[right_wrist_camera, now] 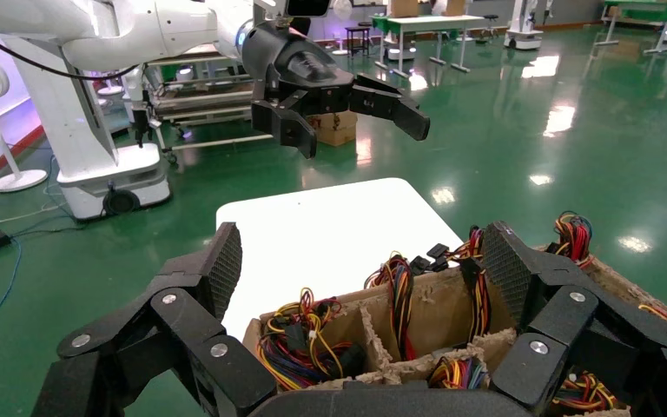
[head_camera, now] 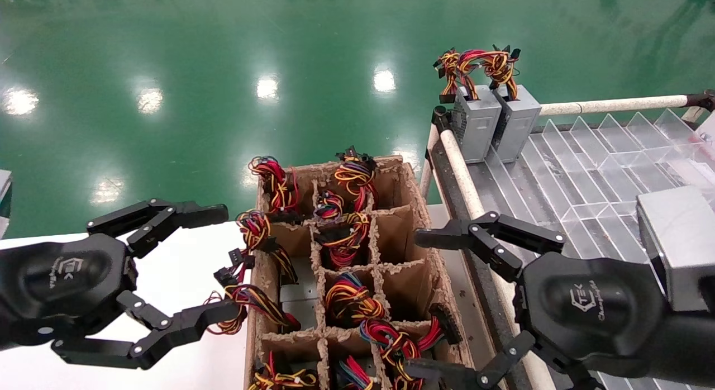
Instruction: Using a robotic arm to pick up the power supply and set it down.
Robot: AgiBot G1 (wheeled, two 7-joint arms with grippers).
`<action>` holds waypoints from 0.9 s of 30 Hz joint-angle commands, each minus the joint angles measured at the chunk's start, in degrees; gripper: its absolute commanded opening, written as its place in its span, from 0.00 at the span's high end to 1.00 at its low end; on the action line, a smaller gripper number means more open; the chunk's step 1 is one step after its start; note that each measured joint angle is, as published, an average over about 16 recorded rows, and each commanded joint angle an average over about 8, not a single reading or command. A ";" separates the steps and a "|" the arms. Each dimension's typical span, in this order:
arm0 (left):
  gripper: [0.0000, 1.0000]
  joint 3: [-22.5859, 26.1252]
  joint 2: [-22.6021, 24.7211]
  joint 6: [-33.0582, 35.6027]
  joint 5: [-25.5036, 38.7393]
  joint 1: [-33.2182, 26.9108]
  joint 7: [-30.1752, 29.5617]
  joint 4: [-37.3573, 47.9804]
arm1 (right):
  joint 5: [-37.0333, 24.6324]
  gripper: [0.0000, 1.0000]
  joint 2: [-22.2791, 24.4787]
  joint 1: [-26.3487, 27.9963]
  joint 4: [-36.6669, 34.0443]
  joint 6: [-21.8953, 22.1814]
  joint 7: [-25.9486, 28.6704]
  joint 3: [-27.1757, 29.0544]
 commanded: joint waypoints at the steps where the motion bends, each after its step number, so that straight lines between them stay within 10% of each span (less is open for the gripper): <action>1: 0.00 0.00 0.00 0.00 0.00 0.00 0.00 0.00 | 0.00 0.00 0.00 0.00 0.00 0.00 0.00 0.00; 13: 0.00 0.00 0.00 0.00 0.00 0.00 0.00 0.00 | 0.00 0.00 0.00 0.00 0.00 0.00 0.00 0.00; 21: 0.95 0.00 0.00 0.00 0.00 0.00 0.00 0.00 | 0.02 0.00 -0.03 0.01 -0.04 0.07 0.04 0.01; 27: 1.00 0.00 0.00 0.00 0.00 0.00 0.00 0.00 | -0.86 0.00 -1.82 0.84 -1.11 1.89 0.83 -0.70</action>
